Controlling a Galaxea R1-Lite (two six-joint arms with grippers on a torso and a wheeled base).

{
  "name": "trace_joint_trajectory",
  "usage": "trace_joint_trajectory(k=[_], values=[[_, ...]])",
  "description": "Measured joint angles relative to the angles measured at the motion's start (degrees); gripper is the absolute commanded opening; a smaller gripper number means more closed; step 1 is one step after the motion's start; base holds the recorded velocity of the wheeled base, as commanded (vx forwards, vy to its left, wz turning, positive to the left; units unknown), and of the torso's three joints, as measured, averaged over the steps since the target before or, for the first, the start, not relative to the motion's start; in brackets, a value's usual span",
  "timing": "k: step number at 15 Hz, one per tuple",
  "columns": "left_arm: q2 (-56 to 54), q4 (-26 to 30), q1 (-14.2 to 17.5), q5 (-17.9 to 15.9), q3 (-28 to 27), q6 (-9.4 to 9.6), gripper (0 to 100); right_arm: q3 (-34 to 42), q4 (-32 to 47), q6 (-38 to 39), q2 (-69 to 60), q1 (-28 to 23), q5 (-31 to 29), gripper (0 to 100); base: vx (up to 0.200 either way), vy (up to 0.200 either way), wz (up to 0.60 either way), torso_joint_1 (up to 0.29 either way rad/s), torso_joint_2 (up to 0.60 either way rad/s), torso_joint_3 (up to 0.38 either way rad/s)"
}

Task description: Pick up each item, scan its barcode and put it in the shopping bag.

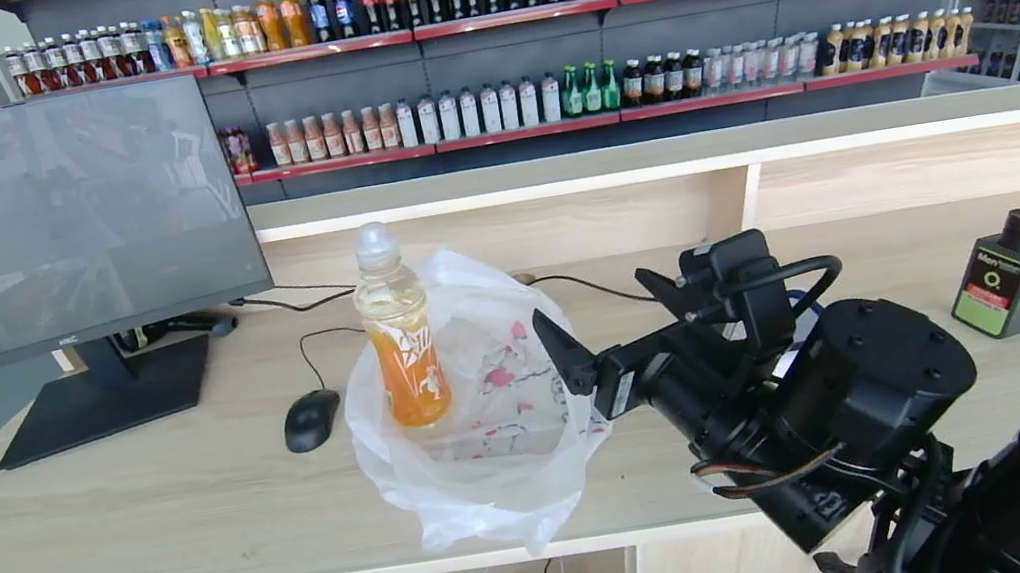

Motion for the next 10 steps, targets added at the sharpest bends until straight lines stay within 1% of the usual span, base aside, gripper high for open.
trace_joint_trajectory(k=[10], values=[[0.0,0.0,0.0,0.0,0.0,-0.09,0,0.5,0.0,0.0,-0.8,0.2,0.0,100,0.0,-0.2,0.0,0.001,0.0,0.001]])
